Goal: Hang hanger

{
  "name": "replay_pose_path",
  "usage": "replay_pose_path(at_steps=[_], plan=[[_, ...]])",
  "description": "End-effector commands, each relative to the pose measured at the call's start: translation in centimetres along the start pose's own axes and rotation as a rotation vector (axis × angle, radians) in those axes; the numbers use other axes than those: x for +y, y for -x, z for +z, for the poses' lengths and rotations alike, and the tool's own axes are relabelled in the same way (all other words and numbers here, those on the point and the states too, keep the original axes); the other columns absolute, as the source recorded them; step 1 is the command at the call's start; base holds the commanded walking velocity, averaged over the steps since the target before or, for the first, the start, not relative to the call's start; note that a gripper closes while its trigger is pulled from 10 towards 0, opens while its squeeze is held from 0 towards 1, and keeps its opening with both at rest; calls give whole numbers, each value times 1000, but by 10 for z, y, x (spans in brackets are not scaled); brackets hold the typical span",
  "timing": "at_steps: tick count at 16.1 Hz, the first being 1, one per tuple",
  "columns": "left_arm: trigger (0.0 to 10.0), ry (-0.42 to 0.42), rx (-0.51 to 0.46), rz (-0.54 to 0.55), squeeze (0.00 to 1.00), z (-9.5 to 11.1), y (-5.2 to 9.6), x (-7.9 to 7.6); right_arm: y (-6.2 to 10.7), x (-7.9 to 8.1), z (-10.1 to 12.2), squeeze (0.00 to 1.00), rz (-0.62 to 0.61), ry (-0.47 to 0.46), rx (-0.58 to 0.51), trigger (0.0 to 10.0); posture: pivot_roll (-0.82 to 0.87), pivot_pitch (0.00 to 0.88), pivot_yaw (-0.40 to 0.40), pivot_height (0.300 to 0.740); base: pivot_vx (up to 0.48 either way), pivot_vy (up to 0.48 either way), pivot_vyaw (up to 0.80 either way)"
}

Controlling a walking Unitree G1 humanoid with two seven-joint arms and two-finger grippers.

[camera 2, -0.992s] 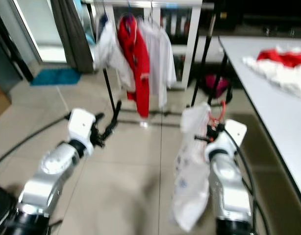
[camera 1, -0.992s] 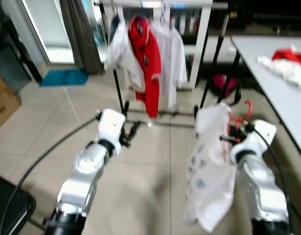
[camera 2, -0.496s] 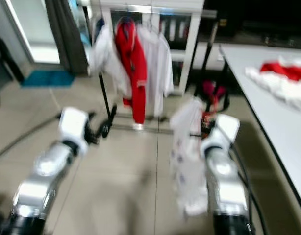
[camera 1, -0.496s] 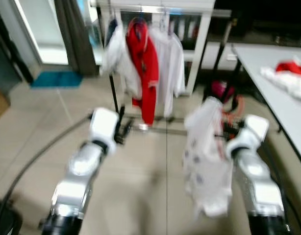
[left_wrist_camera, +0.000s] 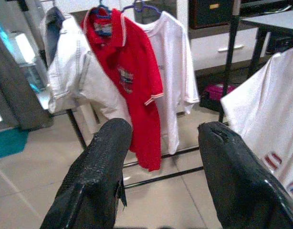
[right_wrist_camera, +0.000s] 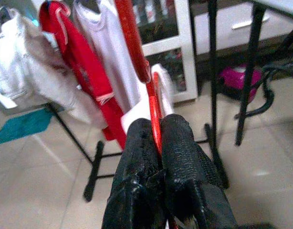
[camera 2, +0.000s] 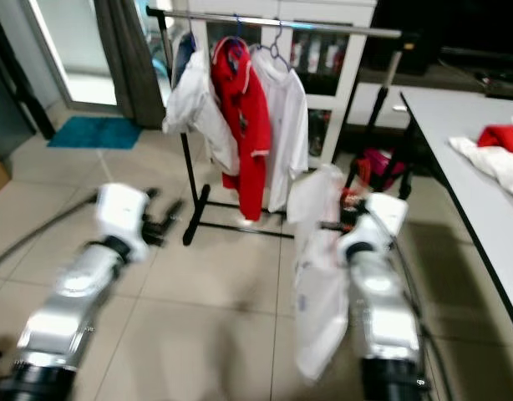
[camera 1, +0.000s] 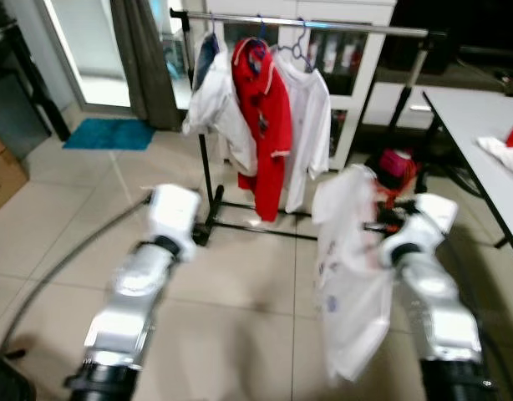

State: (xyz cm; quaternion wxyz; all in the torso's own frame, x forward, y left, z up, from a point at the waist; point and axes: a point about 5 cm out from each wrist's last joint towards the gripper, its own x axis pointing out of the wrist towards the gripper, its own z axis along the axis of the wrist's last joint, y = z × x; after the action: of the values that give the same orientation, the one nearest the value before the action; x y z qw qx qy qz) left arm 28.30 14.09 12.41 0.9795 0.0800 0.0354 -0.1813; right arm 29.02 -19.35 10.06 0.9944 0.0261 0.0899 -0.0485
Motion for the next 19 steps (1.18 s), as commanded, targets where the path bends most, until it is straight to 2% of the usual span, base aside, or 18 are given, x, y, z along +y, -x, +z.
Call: replay_pose_path(at_steps=[1,3,5,10,12,14,19], plan=[[10000,-18,-6,33,0,4,2,10,-1,8,10,0,20,-6,-47,10000,7,8,-18,740,375,0,0],[10000,-15,-7,33,0,4,3,10,-1,9,9,0,29,-11,-41,10000,6,8,-18,740,377,0,0],[10000,-13,-5,32,0,3,3,9,0,9,9,0,32,28,-38,10000,5,9,-18,740,379,0,0],[10000,-12,-6,25,0,4,3,8,0,8,8,0,18,-26,-32,10000,7,8,-22,740,379,0,0],[10000,-13,-6,24,0,4,4,8,0,4,7,0,3,-43,-24,10000,6,8,-25,740,379,0,-800],[10000,-14,-3,22,0,2,5,7,0,1,8,0,-6,-11,-26,10000,5,5,-25,740,379,0,-638],[10000,-24,-3,5,0,3,3,7,-1,2,7,0,-7,-31,-23,10000,7,0,-16,740,379,0,0]])
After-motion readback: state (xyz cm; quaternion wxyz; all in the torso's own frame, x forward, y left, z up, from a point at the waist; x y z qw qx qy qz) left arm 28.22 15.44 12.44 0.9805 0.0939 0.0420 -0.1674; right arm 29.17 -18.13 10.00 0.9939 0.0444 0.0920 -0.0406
